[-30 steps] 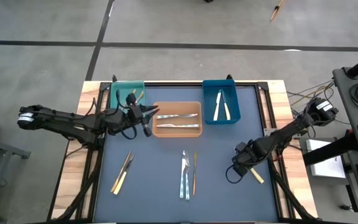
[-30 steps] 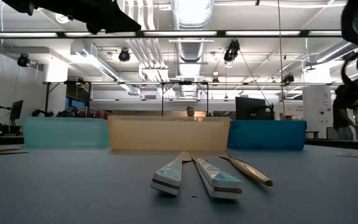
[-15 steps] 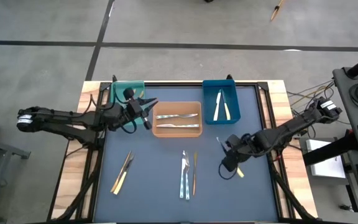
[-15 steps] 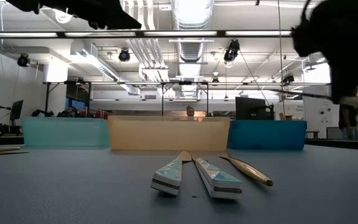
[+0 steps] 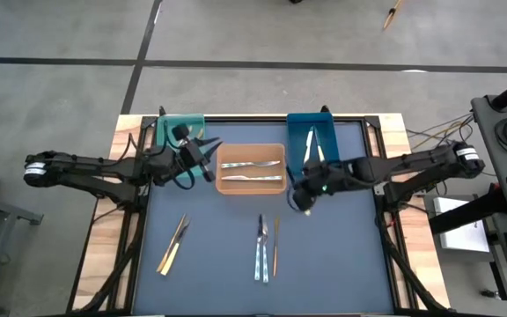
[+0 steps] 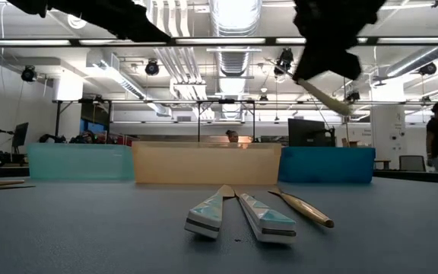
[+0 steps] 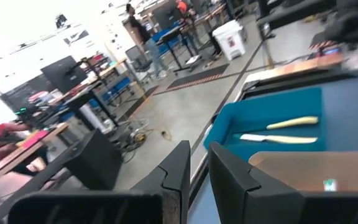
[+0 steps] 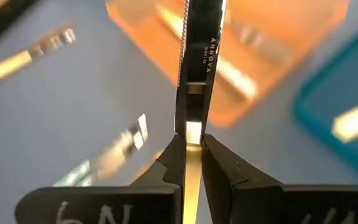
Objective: Sort silverware by color (type)
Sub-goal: Put the yellow knife into the blue bin
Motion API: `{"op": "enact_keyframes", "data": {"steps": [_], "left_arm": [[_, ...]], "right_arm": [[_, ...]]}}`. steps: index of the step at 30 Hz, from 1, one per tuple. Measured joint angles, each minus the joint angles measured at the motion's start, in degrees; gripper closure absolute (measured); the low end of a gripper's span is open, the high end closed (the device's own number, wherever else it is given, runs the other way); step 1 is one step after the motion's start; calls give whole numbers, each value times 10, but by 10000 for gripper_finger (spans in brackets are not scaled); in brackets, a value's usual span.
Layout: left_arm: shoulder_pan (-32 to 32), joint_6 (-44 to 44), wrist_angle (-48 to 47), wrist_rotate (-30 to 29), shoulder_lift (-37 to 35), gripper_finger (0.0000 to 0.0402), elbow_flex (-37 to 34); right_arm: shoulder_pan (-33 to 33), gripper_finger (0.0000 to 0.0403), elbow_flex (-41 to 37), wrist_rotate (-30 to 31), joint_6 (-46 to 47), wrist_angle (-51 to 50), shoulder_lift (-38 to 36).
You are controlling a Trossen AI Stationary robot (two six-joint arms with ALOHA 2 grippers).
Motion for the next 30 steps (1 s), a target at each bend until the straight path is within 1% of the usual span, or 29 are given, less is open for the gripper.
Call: {"op": "enact_keyframes", "data": {"steps": [5,9,13,17,20,22,30], "left_arm": [[0,8,-11,-29,0,361,0],[0,7,-12,-32,-11,361,0],[-1,1,-25,-32,-25,361,0],[-1,-3,-42,-32,-39,361,0],[-1,-9,-48,-32,-46,361,0],[-2,-12,-49,-32,-48,361,0],[-2,-14,-64,-32,-58,361,-1]], "right_arm": [[-34,383,8,65,-111,98,0],[-55,383,8,105,-199,210,8],[-75,383,9,112,-282,329,24],[-94,383,28,111,-339,392,48],[-110,383,62,116,-360,381,69],[-123,383,92,117,-363,353,86],[-183,383,230,116,-337,166,160]]}}
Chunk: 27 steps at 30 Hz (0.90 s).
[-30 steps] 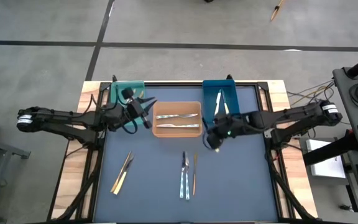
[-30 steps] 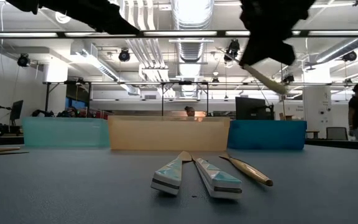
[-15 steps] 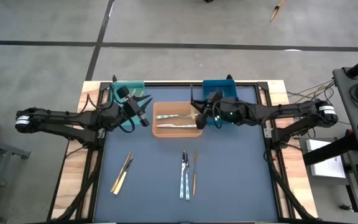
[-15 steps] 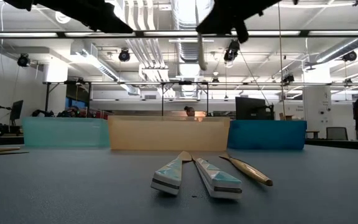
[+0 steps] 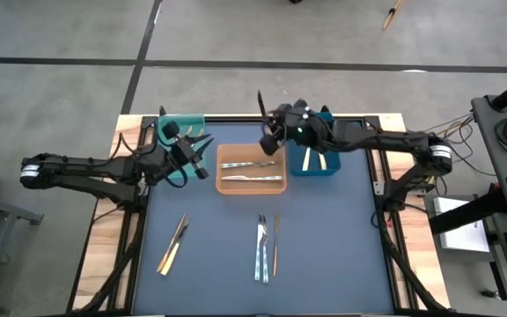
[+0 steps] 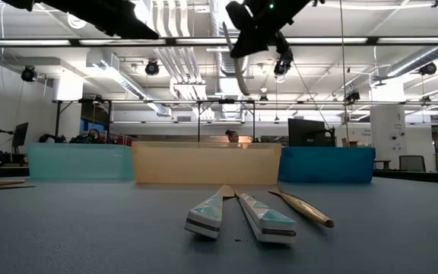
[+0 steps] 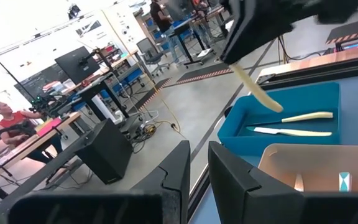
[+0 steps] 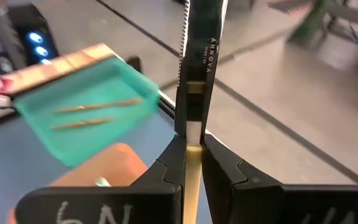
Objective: Sort silverware by color (type)
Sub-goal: Put the yellow knife into the blue bin
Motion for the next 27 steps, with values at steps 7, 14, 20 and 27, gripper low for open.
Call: {"op": "enact_keyframes", "data": {"steps": [7,14,20,27], "left_arm": [[0,0,-6,0,-2,361,0],[0,0,-6,0,-1,361,0],[0,-2,-9,0,-1,361,0],[0,-2,-15,0,-1,361,0]], "right_arm": [[-49,383,76,-2,48,-135,46],[-104,383,105,-37,132,-253,61],[-159,383,104,-146,217,-324,72],[-204,383,103,-275,268,-380,102]]}}
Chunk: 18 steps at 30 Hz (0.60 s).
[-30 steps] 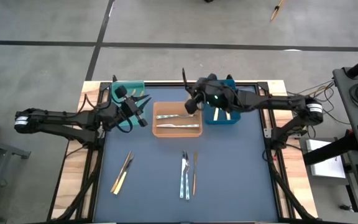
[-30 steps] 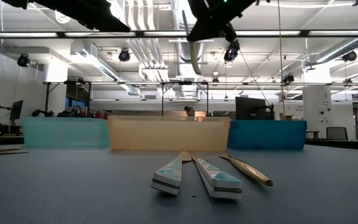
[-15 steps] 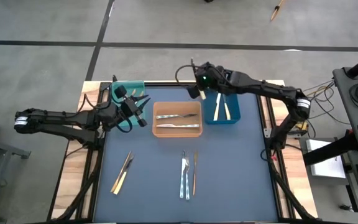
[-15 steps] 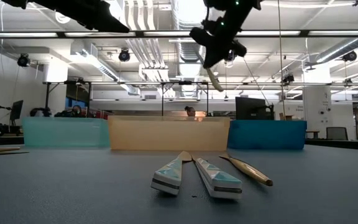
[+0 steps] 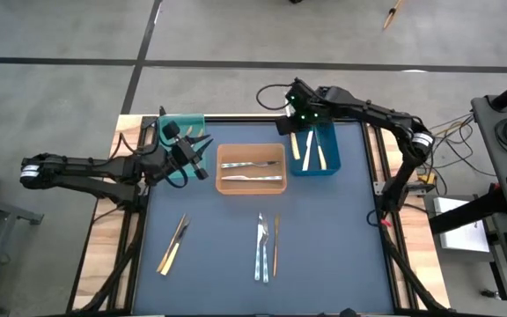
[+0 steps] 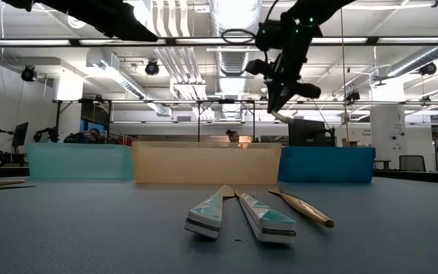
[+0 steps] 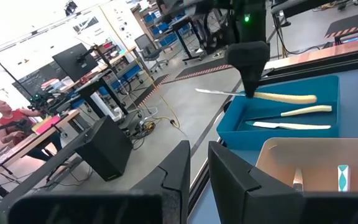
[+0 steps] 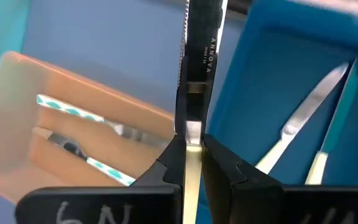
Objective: Sort silverware by color (type)
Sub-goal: Put the yellow knife into the blue bin
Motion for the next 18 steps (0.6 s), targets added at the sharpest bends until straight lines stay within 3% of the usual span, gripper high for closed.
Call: {"op": "enact_keyframes", "data": {"steps": [6,18], "left_arm": [[0,0,-18,0,0,361,0],[0,0,-18,-1,0,361,0]], "right_arm": [[-26,383,0,-48,17,-24,19],[-63,383,0,-57,51,-122,43]]}}
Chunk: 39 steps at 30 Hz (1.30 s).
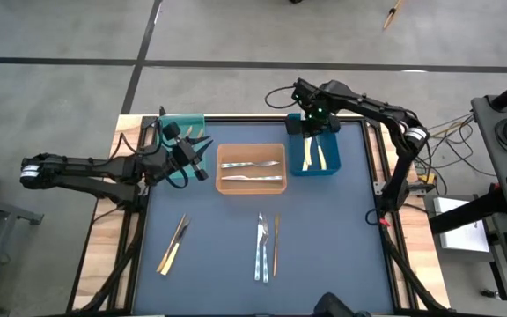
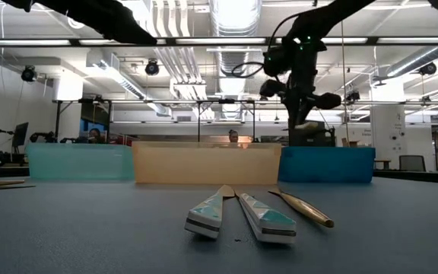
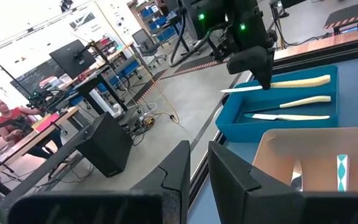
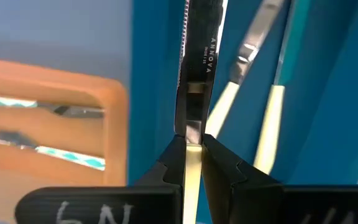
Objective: Sort silverware by color (type)
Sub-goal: Put the yellow knife into the blue bin
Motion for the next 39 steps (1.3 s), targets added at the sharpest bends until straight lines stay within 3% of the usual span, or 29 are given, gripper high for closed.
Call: {"op": "enact_keyframes", "data": {"steps": [8,15,39], "left_arm": [[0,0,-5,0,0,361,0],[0,0,-7,-1,0,361,0],[0,5,-10,-4,1,361,0]], "right_arm": [[-27,383,0,-5,20,-7,22],[-27,383,0,-30,15,-5,53],[-27,383,0,-29,11,38,95]]}}
